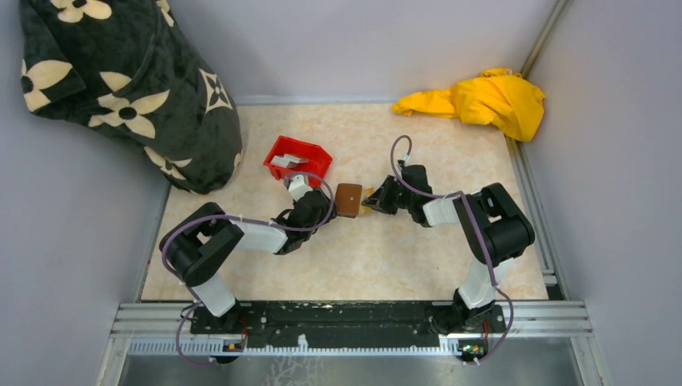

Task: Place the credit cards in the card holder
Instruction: Adjust the storage box at the center of the board.

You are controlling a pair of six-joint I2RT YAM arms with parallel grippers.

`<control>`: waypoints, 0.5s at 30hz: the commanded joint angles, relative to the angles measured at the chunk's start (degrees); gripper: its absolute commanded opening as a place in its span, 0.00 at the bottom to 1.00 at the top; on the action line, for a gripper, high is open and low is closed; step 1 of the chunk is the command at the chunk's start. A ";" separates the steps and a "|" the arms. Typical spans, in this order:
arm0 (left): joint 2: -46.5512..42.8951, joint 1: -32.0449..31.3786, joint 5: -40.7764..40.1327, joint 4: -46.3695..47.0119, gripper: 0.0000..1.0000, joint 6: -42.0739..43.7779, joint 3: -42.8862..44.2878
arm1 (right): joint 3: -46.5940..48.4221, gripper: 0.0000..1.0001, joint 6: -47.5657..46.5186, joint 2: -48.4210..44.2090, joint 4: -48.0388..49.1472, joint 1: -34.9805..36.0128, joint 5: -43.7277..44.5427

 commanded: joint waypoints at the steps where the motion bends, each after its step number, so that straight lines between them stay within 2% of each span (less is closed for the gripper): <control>1: 4.23 0.01 0.96 -9.44 0.51 0.64 -1.94 | -0.30 0.00 1.35 0.06 5.61 -0.70 -1.91; 9: 4.45 -0.03 0.98 -9.69 0.51 0.70 -1.91 | -0.63 0.00 1.39 1.15 6.82 -0.85 -2.07; 15: 3.76 -0.03 0.05 -10.29 0.51 0.57 -2.11 | -0.77 0.00 -1.18 -0.52 3.83 -0.88 0.11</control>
